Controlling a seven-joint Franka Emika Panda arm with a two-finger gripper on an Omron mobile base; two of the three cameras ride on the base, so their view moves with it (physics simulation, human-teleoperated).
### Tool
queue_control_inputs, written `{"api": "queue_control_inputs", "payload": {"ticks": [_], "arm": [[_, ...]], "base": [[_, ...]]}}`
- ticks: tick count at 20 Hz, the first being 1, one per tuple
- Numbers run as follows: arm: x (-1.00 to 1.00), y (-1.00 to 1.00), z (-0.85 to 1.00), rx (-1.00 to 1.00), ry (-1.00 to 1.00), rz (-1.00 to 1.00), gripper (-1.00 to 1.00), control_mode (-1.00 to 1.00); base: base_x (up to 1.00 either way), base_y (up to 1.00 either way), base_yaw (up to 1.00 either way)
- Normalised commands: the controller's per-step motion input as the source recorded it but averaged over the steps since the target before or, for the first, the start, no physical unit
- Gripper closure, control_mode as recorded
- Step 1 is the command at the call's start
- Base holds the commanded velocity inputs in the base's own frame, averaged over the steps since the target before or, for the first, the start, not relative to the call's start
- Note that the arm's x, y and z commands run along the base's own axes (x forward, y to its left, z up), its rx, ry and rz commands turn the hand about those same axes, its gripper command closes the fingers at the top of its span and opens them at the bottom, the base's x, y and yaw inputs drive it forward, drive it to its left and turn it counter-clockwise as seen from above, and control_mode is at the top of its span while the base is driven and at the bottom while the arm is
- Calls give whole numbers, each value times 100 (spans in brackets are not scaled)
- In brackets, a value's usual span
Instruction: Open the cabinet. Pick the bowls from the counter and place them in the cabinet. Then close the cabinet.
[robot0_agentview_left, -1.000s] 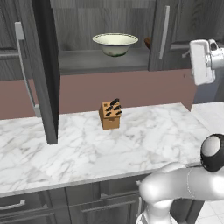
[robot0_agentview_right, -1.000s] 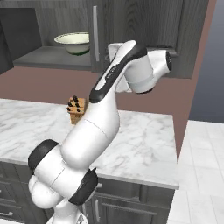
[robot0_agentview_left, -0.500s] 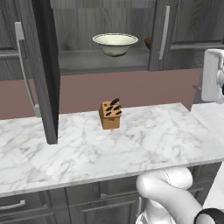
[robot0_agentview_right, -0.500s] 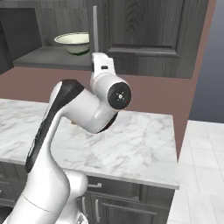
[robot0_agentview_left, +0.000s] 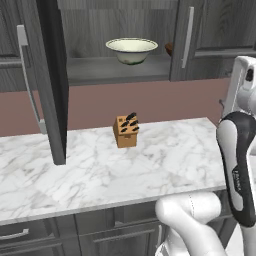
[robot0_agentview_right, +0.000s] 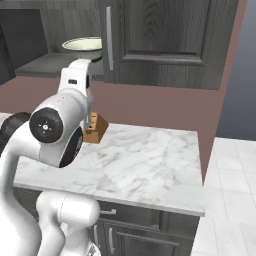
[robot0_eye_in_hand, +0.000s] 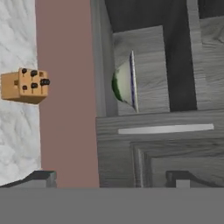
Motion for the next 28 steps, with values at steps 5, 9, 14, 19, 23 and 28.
{"api": "queue_control_inputs", "payload": {"ticks": [5, 9, 14, 19, 23, 28], "arm": [[-100, 0, 8, -2, 0, -30, -100, -100], [-86, 0, 12, -7, 8, -35, -100, -100], [-55, 2, 8, -14, 13, -35, -100, -100], [-60, 1, 0, -12, 1, -32, -100, -100], [-34, 13, -7, -9, -7, -25, -100, -100], [-13, 27, -5, -7, -5, -19, -100, -100]], "base": [[0, 0, 0], [0, 0, 0], [0, 0, 0], [0, 0, 0], [0, 0, 0], [0, 0, 0]]}}
